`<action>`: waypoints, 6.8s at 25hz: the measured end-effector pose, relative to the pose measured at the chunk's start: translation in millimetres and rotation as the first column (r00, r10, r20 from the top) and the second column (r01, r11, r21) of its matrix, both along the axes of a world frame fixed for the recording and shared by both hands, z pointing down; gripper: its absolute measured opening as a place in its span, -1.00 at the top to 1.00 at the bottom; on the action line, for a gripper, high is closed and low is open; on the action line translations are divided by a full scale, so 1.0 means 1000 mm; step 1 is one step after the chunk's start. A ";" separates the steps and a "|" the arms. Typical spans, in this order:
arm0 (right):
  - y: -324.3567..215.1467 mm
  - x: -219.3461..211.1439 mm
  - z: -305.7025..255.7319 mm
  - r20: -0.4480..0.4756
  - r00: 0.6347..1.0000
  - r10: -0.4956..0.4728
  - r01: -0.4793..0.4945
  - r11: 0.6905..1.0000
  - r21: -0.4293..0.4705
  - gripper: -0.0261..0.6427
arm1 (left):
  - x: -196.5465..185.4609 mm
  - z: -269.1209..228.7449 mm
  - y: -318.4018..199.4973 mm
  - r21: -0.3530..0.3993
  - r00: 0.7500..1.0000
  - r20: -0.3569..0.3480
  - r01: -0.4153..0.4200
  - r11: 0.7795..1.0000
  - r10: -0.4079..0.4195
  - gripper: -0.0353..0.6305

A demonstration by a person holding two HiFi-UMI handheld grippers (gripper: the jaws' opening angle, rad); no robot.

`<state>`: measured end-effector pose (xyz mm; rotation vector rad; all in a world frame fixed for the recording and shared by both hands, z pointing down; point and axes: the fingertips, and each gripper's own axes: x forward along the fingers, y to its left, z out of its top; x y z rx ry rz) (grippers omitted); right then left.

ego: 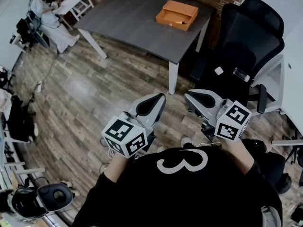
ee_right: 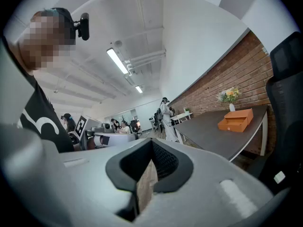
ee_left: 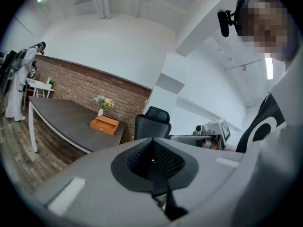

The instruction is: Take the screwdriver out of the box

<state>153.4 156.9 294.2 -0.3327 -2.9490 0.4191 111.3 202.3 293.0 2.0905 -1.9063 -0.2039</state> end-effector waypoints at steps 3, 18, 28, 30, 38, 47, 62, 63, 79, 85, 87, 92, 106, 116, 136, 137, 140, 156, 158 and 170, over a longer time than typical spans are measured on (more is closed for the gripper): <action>0.006 -0.005 0.000 -0.002 1.000 -0.001 0.001 1.000 0.000 0.93 | -0.003 0.000 0.004 0.000 1.000 0.000 -0.004 1.000 0.004 0.87; 0.041 -0.039 0.003 0.032 0.998 0.049 -0.048 0.999 -0.026 0.92 | -0.043 0.004 0.056 0.021 1.000 0.016 -0.007 1.000 0.007 0.87; 0.036 -0.075 0.018 0.013 0.999 0.041 -0.040 0.998 -0.055 0.92 | -0.078 0.017 0.051 0.013 1.000 -0.028 -0.006 1.000 0.006 0.87; 0.023 -0.083 0.021 0.015 0.999 0.039 -0.038 0.997 -0.070 0.92 | -0.085 0.019 0.039 0.002 1.000 -0.031 -0.004 1.000 0.004 0.87; -0.067 -0.137 0.039 0.004 0.999 0.041 -0.040 0.990 -0.133 0.92 | -0.136 0.035 -0.045 -0.067 0.999 -0.048 -0.003 0.998 0.000 0.87; -0.175 -0.199 0.042 -0.036 0.998 0.053 -0.059 0.985 -0.165 0.92 | -0.195 0.034 -0.174 -0.095 0.995 -0.073 -0.076 0.993 0.070 0.86; -0.264 -0.226 0.022 -0.011 0.992 0.123 -0.123 0.979 -0.166 0.92 | -0.222 0.023 -0.276 -0.106 0.977 -0.018 -0.212 0.971 0.212 0.86; -0.268 -0.229 0.022 -0.011 0.991 0.132 -0.132 0.978 -0.164 0.92 | -0.226 0.023 -0.281 -0.109 0.975 -0.015 -0.221 0.969 0.221 0.86; -0.361 -0.268 0.045 -0.067 0.914 0.400 -0.405 0.889 -0.215 0.92 | -0.303 0.047 -0.407 -0.217 0.891 0.044 -0.433 0.875 0.452 0.72; -0.386 -0.267 0.057 -0.100 0.870 0.483 -0.492 0.837 -0.240 0.92 | -0.316 0.068 -0.457 -0.289 0.844 0.023 -0.508 0.811 0.536 0.60; -0.392 -0.265 0.062 -0.113 0.857 0.502 -0.514 0.821 -0.249 0.92 | -0.317 0.077 -0.472 -0.320 0.829 0.029 -0.522 0.791 0.559 0.54; -0.400 -0.258 0.079 -0.150 0.825 0.545 -0.564 0.776 -0.281 0.92 | -0.315 0.101 -0.506 -0.414 0.777 0.050 -0.556 0.721 0.627 0.42; -0.402 -0.238 0.123 -0.239 0.750 0.617 -0.659 0.666 -0.350 0.92 | -0.308 0.207 -0.554 -0.672 0.643 0.070 -0.534 0.512 0.763 0.29; -0.400 -0.244 0.132 -0.245 0.727 0.641 -0.682 0.636 -0.360 0.92 | -0.310 0.244 -0.563 -0.752 0.602 0.089 -0.482 0.449 0.794 0.41; -0.395 -0.239 0.136 -0.232 0.683 0.692 -0.721 0.589 -0.365 0.92 | -0.316 0.261 -0.561 -0.807 0.572 0.146 -0.402 0.431 0.807 0.61; -0.394 -0.238 0.136 -0.232 0.682 0.693 -0.722 0.589 -0.364 0.92 | -0.316 0.261 -0.561 -0.809 0.572 0.153 -0.396 0.435 0.806 0.61; -0.392 -0.234 0.133 -0.228 0.684 0.693 -0.721 0.593 -0.359 0.92 | -0.321 0.257 -0.563 -0.804 0.590 0.181 -0.372 0.464 0.787 0.61; -0.365 -0.222 0.104 -0.198 0.736 0.648 -0.675 0.679 -0.287 0.92 | -0.328 0.146 -0.546 -0.525 0.694 0.442 -0.314 0.791 0.568 0.60; -0.359 -0.218 0.094 -0.164 0.748 0.643 -0.660 0.693 -0.289 0.92 | -0.326 0.119 -0.535 -0.450 0.727 0.450 -0.316 0.835 0.518 0.60; -0.295 -0.199 0.034 -0.001 0.777 0.630 -0.625 0.770 -0.131 0.92 | -0.281 0.025 -0.383 -0.200 0.855 0.196 -0.445 0.873 0.481 0.60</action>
